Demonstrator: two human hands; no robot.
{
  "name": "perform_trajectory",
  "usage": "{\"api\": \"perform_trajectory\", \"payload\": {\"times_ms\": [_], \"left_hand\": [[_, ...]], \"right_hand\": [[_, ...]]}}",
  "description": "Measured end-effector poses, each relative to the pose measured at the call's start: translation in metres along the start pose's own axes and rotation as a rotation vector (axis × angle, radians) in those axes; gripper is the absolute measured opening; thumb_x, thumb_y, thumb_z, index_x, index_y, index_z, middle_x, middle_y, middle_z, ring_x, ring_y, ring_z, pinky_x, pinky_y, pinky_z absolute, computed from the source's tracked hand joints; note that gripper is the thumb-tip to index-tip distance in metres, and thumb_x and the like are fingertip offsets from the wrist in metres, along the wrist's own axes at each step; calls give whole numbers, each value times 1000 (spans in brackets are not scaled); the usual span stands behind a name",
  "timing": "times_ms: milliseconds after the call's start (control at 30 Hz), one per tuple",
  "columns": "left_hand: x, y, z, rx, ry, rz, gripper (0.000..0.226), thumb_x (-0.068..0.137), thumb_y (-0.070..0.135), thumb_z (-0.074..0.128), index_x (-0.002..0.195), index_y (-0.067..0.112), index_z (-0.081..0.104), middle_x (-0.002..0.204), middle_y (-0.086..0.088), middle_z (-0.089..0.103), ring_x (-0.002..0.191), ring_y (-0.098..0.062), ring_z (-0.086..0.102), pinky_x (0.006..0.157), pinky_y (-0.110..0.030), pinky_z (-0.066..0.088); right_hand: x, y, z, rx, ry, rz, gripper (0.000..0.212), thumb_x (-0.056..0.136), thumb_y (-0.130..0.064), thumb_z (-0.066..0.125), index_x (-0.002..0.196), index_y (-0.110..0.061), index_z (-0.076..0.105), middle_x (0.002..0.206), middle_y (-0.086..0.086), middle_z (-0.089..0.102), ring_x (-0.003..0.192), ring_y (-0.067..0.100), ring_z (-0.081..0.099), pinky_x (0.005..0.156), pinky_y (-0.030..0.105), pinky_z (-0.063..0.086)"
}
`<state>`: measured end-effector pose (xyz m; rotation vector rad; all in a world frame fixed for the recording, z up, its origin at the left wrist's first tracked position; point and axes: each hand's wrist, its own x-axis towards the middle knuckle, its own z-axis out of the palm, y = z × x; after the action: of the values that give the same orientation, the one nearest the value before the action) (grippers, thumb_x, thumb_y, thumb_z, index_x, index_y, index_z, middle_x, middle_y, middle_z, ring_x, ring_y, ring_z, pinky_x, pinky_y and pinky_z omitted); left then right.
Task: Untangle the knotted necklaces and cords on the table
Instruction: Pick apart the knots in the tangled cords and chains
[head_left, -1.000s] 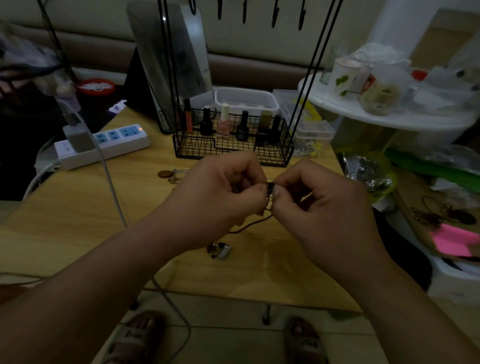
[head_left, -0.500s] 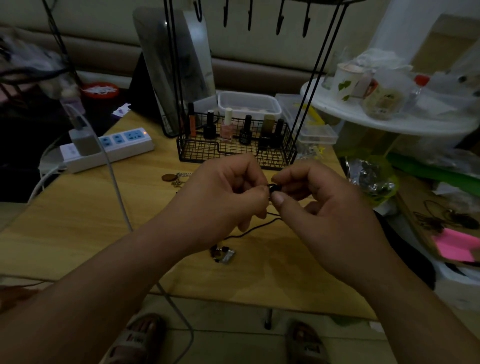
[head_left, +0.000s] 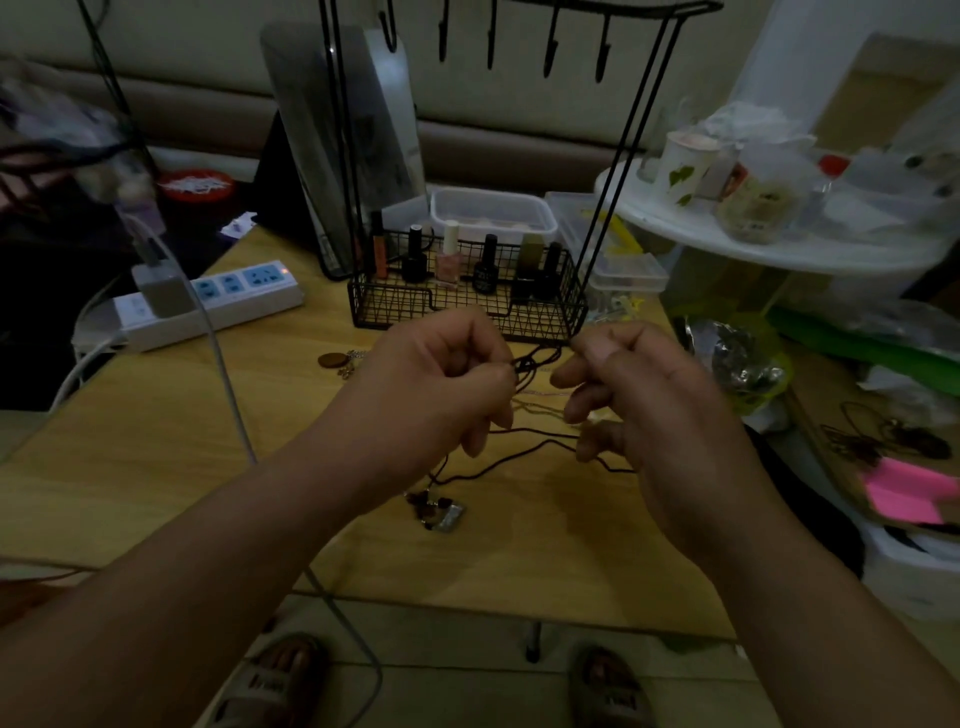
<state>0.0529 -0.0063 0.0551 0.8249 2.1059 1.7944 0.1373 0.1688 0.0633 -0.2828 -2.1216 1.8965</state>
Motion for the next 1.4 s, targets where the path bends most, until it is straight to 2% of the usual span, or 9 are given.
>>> {"api": "perform_trajectory", "payload": {"times_ms": [67,367,533,700,867,1033,1133,1300,1400], "left_hand": [[-1,0,0,15,-24,7,11,95,3,63,86,10,63,68,-6,71,54,-21,59,51,-29,42],[-6,0,3,59,-169,-22,7,100,23,64,99,16,61,75,-5,72,55,-13,55,54,-26,45],[-5,0,5,163,-145,39,16,101,37,61,89,27,65,72,-13,56,63,-32,47,58,-32,39],[-4,1,8,116,-101,24,20,102,31,57,88,18,66,65,16,52,58,3,45,55,-11,39],[2,-1,-10,-2,52,32,28,97,29,56,70,28,59,65,8,47,58,-10,39,55,-29,34],[7,1,-30,-201,128,19,23,87,22,55,65,26,56,61,3,38,54,-14,29,49,-27,24],[5,3,-24,-236,41,6,26,88,20,56,63,26,60,60,3,36,53,-14,28,47,-24,25],[3,9,-17,-243,-89,36,25,91,21,57,68,24,66,57,2,37,53,-14,29,48,-24,27],[2,9,-18,-217,-79,37,20,92,22,58,75,17,68,56,-1,37,52,-15,30,48,-24,29]], "right_hand": [[-2,2,1,-106,-55,-41,24,93,-46,67,108,-27,68,96,-4,71,82,12,67,61,27,56],[-2,3,6,-237,-59,-162,13,100,-23,65,89,-19,70,79,-3,68,74,11,65,60,26,54],[5,-3,-2,364,24,129,19,92,-31,61,79,-17,62,81,-1,62,77,13,62,64,32,47],[8,-5,-14,714,-3,263,18,83,-27,59,68,-18,52,86,2,60,81,17,61,79,35,45],[8,-8,-23,592,55,295,12,74,-20,61,62,-19,58,78,1,59,78,17,58,76,35,43],[13,-7,-38,501,176,285,24,99,-23,58,75,-20,52,68,-2,50,65,12,50,62,28,37],[8,-5,-30,205,65,190,31,97,-33,61,71,-18,54,72,1,59,68,17,59,68,36,45],[-4,-8,-1,-225,-221,-63,37,94,-29,69,129,-37,63,126,-21,68,117,-6,61,93,26,53],[-5,-4,12,-232,-324,2,24,99,-22,66,122,-29,67,107,-7,77,104,13,71,93,39,58]]}}
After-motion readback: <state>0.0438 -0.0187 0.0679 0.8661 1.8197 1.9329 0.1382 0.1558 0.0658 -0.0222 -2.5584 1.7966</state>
